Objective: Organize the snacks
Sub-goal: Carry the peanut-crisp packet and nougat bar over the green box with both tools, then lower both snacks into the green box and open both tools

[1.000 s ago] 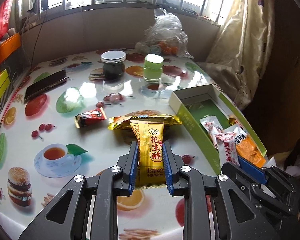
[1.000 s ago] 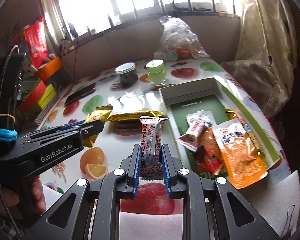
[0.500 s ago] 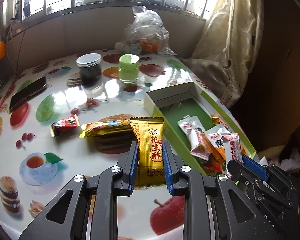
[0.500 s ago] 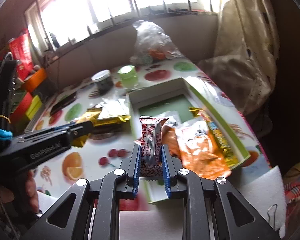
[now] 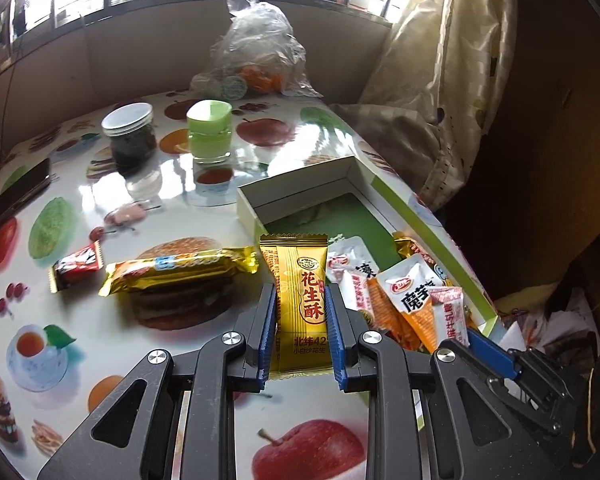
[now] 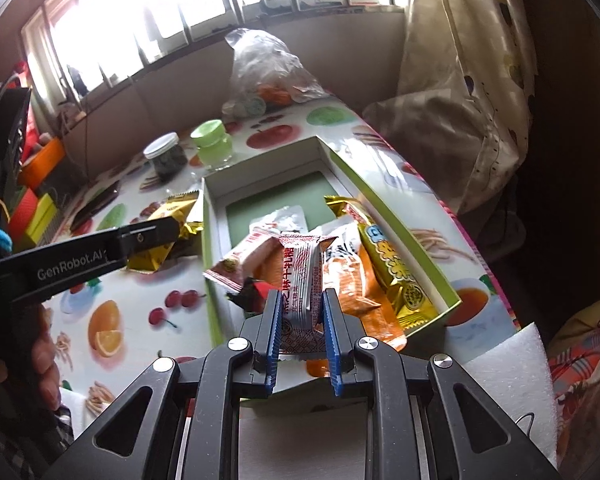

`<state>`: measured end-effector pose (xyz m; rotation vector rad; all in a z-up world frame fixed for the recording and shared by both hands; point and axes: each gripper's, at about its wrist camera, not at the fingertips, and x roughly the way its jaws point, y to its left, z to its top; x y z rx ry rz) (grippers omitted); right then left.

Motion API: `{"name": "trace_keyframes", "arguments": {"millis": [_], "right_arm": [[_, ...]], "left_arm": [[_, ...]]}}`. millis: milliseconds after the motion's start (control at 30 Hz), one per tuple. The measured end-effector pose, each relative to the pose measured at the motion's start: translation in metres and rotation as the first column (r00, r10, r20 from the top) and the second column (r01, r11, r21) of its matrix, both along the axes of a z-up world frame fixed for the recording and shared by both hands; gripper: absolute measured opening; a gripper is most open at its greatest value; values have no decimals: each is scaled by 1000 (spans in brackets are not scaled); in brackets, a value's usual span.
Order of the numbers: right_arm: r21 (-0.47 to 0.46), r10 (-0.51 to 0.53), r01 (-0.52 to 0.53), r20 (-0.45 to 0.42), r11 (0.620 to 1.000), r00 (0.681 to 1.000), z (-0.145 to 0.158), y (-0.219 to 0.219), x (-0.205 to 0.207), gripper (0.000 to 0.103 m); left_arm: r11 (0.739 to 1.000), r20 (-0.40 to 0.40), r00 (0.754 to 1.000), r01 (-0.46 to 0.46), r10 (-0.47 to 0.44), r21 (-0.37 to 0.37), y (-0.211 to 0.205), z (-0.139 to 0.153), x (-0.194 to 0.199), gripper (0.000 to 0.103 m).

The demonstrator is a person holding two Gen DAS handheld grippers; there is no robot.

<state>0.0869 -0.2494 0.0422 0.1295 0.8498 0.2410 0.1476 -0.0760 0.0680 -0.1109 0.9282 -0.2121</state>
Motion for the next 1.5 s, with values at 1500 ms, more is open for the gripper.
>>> {"name": "trace_keyframes", "arguments": {"millis": [1500], "right_arm": [[-35,11,-12,-25,999,1000,-18,-3,15,25]], "left_arm": [[998,-91,994,54,-55,-16,-35,-31,34,31]]}}
